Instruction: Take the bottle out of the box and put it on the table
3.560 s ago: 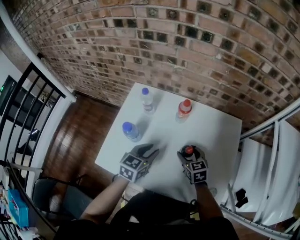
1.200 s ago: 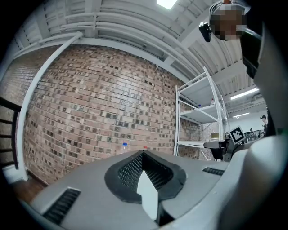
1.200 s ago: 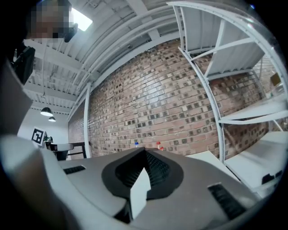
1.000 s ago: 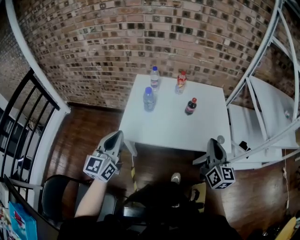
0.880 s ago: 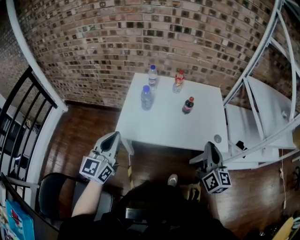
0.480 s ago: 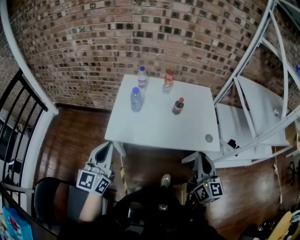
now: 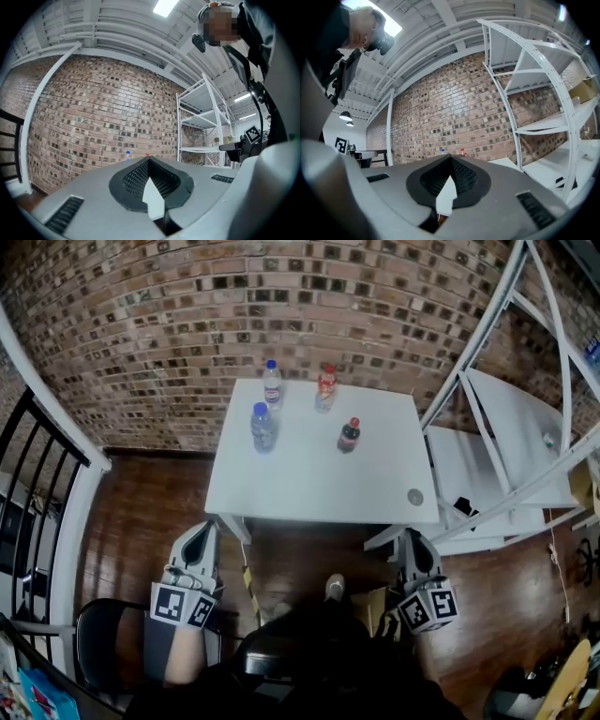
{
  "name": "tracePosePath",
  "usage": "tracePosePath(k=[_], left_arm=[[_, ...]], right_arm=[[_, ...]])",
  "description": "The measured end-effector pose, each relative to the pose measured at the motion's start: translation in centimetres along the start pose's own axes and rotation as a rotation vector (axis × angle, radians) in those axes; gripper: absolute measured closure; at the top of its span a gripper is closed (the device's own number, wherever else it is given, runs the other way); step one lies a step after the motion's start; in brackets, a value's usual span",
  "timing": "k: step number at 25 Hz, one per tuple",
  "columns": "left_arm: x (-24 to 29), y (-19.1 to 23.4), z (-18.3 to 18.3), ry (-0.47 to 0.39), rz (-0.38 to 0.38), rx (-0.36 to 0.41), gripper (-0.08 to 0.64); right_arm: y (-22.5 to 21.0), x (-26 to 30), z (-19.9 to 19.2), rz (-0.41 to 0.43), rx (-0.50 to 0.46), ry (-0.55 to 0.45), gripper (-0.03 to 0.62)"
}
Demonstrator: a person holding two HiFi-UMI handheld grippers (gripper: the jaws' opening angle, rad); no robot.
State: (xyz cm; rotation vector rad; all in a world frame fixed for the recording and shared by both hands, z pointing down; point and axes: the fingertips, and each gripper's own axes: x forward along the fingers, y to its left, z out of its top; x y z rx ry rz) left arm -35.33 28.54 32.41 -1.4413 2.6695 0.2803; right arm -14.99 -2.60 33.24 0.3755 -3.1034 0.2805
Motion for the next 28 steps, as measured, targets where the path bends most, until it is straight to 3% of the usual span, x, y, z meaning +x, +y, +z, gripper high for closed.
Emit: tracePosePath(k=[10, 17, 28], left_arm=[[0.3, -1.1, -1.0, 0.033, -0.039, -0.018, 0.557], [0.0, -0.5, -1.1, 0.044, -0.032, -0.019, 0.557], [-1.6, 0.0, -1.0, 0.033, -0.009, -0.036, 0.557]], right_arm=[[-0.1, 0.7, -0.9, 0.024, 0.015, 0.015, 0.592], [0.7, 1.2, -1.4, 0.046, -0.034, 0.023, 0.592], [0.0, -0.1, -2.4, 0.026, -0.018, 0.053, 0.592]])
